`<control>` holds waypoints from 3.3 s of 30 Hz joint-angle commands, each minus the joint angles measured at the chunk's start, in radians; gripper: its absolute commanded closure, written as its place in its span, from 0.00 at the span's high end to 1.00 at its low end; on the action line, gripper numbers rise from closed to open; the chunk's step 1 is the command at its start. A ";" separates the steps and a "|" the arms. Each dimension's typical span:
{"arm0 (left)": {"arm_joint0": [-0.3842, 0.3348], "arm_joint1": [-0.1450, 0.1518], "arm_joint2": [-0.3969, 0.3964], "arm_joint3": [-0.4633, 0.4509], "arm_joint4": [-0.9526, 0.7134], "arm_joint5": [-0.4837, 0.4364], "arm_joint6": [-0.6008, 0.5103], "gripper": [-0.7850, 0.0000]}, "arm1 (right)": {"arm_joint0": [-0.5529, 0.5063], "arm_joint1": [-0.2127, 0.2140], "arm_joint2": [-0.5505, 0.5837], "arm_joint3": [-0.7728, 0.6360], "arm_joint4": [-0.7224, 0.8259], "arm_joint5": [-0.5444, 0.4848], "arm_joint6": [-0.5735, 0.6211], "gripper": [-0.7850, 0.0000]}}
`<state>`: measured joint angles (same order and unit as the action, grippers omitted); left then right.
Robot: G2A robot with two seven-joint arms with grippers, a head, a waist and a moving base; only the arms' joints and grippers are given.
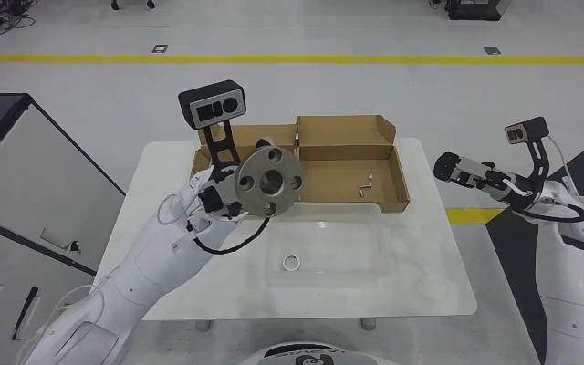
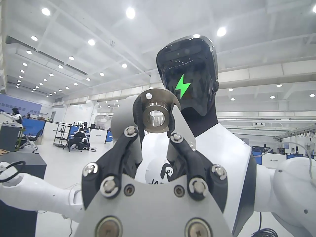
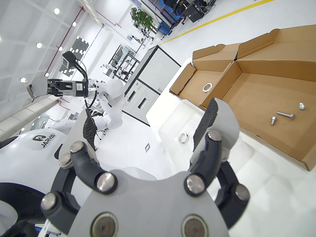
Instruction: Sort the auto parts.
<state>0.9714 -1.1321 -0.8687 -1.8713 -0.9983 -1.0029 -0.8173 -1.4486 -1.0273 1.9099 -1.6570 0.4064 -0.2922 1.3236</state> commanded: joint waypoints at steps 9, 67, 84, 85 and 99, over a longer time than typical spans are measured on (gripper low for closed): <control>0.030 -0.002 -0.070 0.048 0.132 0.029 -0.017 0.00 | 0.000 0.000 0.000 0.000 0.000 0.000 0.000 1.00; 0.126 -0.077 -0.208 -0.036 0.093 0.088 -0.036 0.00 | 0.000 0.000 0.000 0.000 0.000 0.000 0.000 1.00; 0.124 -0.123 -0.218 -0.066 -0.189 0.127 -0.127 0.00 | 0.000 0.000 0.000 0.000 0.000 0.000 0.000 1.00; 0.125 -0.124 -0.225 -0.061 -0.172 0.132 -0.132 0.00 | 0.000 0.000 0.000 0.000 0.000 0.000 0.000 1.00; 0.148 -0.131 -0.270 -0.006 0.046 0.147 -0.144 0.00 | 0.000 0.000 0.000 0.000 0.000 0.000 0.000 1.00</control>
<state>1.1198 -1.2632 -1.1392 -1.8773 -0.9518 -0.8563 -0.9615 -1.4486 -1.0273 1.9099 -1.6570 0.4064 -0.2922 1.3236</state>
